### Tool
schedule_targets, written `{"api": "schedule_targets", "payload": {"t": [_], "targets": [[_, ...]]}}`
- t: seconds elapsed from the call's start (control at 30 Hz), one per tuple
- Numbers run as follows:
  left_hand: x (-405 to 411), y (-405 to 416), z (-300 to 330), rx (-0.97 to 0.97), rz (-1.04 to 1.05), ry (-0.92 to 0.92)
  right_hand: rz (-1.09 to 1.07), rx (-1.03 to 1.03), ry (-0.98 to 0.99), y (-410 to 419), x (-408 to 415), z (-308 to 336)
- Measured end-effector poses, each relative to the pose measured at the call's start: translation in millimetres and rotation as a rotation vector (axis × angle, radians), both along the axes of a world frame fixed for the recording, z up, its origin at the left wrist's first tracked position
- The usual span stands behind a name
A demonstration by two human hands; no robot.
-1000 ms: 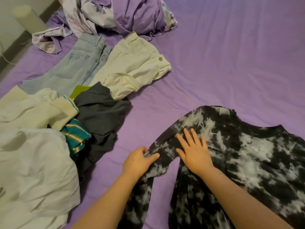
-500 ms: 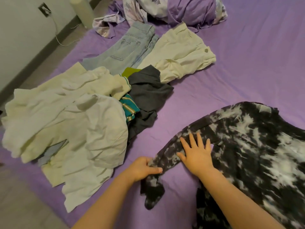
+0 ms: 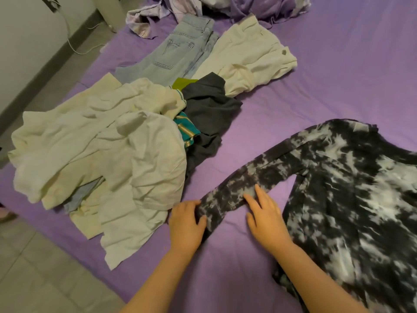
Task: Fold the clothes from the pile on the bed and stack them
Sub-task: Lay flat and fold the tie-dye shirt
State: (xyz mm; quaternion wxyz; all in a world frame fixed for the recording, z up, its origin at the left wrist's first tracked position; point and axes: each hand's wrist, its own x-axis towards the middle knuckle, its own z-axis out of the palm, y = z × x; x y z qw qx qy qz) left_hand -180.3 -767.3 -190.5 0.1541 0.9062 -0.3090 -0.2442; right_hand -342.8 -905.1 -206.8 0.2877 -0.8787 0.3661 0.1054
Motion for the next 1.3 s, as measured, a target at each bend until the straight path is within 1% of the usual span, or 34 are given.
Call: {"api": "schedule_targets", "payload": {"t": [0.03, 0.07, 0.1, 0.13, 0.2, 0.23, 0.3, 0.37, 0.43, 0.5, 0.6, 0.7, 0.8, 0.87, 0.93, 1.0, 1.03, 1.1, 1.17, 1.3], "targets": [[-11.0, -3.8, 1.7, -0.032, -0.032, -0.026, -0.008, -0.038, 0.013, 5.6, -15.4, 3.4], [-23.6, -9.1, 3.9, -0.057, -0.064, -0.008, -0.038, -0.072, 0.018, 10.3, -31.6, 6.3], [-37.4, -14.8, 5.4, -0.085, -0.098, 0.067, -0.082, -0.115, 0.016, 14.0, -48.7, 8.3], [-52.5, -20.9, 4.5, -0.108, -0.122, 0.181, -0.136, -0.151, 0.024, 17.2, -65.9, 10.4], [-85.8, -31.4, 0.5, -0.094, -0.147, 0.4, -0.225, -0.121, 0.122, 26.3, -100.1, 15.0], [-102.3, -35.9, -2.6, -0.065, -0.143, 0.475, -0.262, -0.098, 0.168, 31.4, -116.4, 14.5], [-134.1, -41.7, -9.1, -0.023, -0.087, 0.6, -0.363, -0.09, 0.204, 41.4, -145.4, 13.6], [-159.0, -43.1, -16.2, 0.002, -0.014, 0.686, -0.467, -0.079, 0.22, 49.7, -166.8, 13.0], [-176.6, -42.2, -24.0, 0.041, 0.037, 0.711, -0.491, 0.0, 0.3, 57.6, -183.7, 8.5], [-189.5, -39.5, -27.6, 0.057, 0.094, 0.781, -0.503, 0.104, 0.366, 65.2, -197.2, 3.5], [-205.0, -32.0, -29.1, 0.036, 0.14, 0.908, -0.499, 0.158, 0.389, 74.4, -209.3, 2.4], [-211.4, -20.4, -23.7, 0.069, 0.125, 0.957, -0.511, 0.197, 0.348, 80.1, -214.1, 5.3], [-211.5, -8.6, -13.8, 0.005, 0.172, 1.024, -0.532, 0.2, 0.293, 83.3, -219.0, 9.4], [-207.6, -1.5, -6.2, -0.091, 0.262, 0.994, -0.526, 0.179, 0.254, 88.0, -220.9, 11.5], [-201.2, 2.2, 0.2, -0.185, 0.32, 0.922, -0.514, 0.174, 0.227, 91.0, -221.7, 11.7], [-196.1, 5.8, 5.3, -0.252, 0.33, 0.845, -0.483, 0.173, 0.215, 95.0, -224.5, 12.3], [-193.5, 7.9, 7.7, -0.269, 0.326, 0.853, -0.464, 0.174, 0.209, 97.3, -226.3, 12.7], [-191.8, 12.6, 14.5, -0.276, 0.302, 0.939, -0.43, 0.178, 0.187, 103.2, -230.7, 15.2], [-194.6, 17.4, 20.9, -0.281, 0.3, 0.98, -0.401, 0.176, 0.153, 109.7, -236.3, 20.4], [-210.2, 20.7, 26.9, -0.313, 0.516, 1.009, -0.318, 0.182, 0.077, 118.7, -244.7, 34.5]]}}
